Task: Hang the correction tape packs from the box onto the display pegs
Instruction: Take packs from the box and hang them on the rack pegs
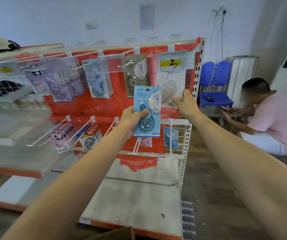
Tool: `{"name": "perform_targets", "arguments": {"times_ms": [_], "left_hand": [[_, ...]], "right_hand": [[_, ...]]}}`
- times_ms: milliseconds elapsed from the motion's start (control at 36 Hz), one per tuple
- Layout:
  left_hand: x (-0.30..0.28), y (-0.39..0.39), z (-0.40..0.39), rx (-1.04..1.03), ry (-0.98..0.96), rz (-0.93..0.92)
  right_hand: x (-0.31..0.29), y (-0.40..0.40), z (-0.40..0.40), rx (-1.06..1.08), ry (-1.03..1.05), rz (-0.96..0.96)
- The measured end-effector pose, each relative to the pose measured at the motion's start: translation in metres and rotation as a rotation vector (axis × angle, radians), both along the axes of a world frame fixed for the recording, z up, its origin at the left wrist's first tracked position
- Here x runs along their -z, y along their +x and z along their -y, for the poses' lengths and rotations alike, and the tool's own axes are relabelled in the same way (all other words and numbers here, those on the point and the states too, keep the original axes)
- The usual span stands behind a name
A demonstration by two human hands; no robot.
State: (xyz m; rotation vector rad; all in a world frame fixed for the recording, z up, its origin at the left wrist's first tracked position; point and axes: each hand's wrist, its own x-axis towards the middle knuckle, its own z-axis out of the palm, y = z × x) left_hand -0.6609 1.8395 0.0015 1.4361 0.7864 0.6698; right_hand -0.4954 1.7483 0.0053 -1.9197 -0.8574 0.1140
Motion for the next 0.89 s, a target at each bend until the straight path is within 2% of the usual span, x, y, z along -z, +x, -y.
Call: {"name": "perform_targets", "arguments": {"times_ms": [139,222,361,611,722,889], "left_hand": [[0.014,0.003,0.005,0.067,-0.021,-0.02],[0.028,0.001,0.008,0.097,-0.067,-0.023],[0.046,-0.006,0.022,0.111,-0.135,-0.012],[0.087,-0.028,0.039,0.171,-0.179,-0.066],[0.115,-0.051,0.045,0.228,-0.123,-0.2],[0.169,-0.077,0.059,0.278,-0.151,-0.324]], "right_hand": [[0.032,-0.01,0.022,0.02,-0.235,0.081],[0.047,-0.028,0.04,-0.034,-0.281,0.081],[0.061,-0.065,0.054,-0.135,-0.071,-0.373],[0.097,-0.112,0.06,-0.226,0.096,-0.601],[0.134,-0.127,0.065,-0.175,0.024,-0.686],[0.198,-0.152,0.073,-0.09,-0.065,-0.774]]}}
